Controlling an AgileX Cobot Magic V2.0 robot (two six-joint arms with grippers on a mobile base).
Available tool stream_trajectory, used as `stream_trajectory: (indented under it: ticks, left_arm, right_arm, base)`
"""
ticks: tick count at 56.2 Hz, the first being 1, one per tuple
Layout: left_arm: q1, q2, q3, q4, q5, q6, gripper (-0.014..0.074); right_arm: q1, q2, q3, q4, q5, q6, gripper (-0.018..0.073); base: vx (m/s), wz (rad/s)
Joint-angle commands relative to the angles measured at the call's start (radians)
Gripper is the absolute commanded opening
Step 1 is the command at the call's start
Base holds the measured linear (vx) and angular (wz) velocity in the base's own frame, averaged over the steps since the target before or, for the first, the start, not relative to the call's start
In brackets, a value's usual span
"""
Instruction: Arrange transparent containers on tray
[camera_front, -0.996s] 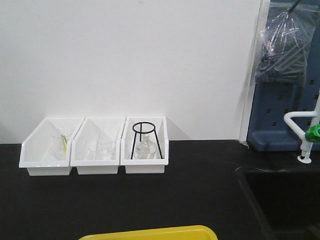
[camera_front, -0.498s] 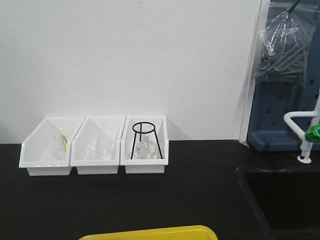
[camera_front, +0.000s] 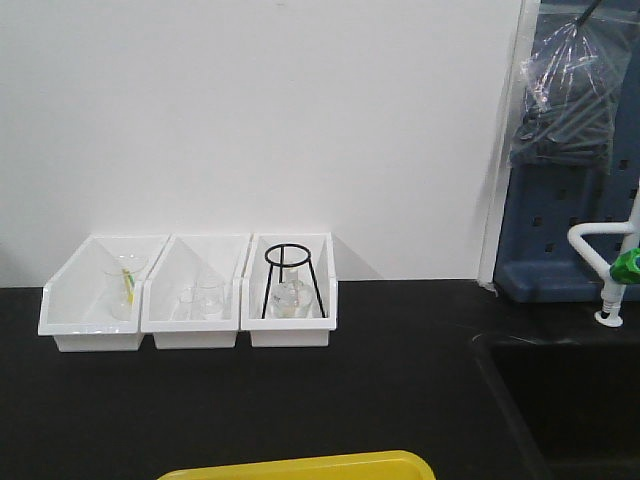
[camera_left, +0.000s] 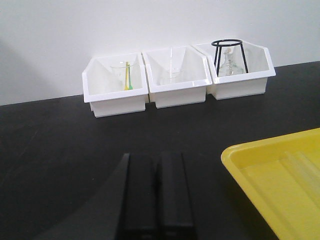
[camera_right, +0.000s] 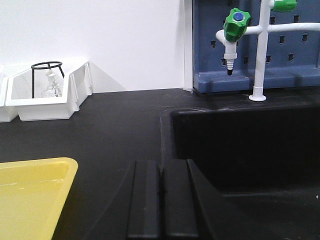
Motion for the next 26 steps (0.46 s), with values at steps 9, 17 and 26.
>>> stream_trajectory:
  ticks: [9, 17, 26]
  left_arm:
    - [0.003, -0.014, 0.038, -0.003, -0.082, -0.001, 0.0000]
    - [0.003, -0.014, 0.038, -0.003, -0.082, -0.001, 0.0000]
    - [0.003, -0.014, 0.038, -0.003, -0.082, -0.001, 0.0000]
  right_arm:
    - [-0.005, -0.008, 0.010, -0.010, -0.075, -0.005, -0.0011]
    - [-0.005, -0.008, 0.010, -0.010, -0.075, -0.005, -0.0011]
    - [-0.005, -0.008, 0.010, -0.010, -0.075, -0.005, -0.0011]
  base:
    - [0.00, 0.00]
    - [0.00, 0.00]
    - [0.00, 0.00]
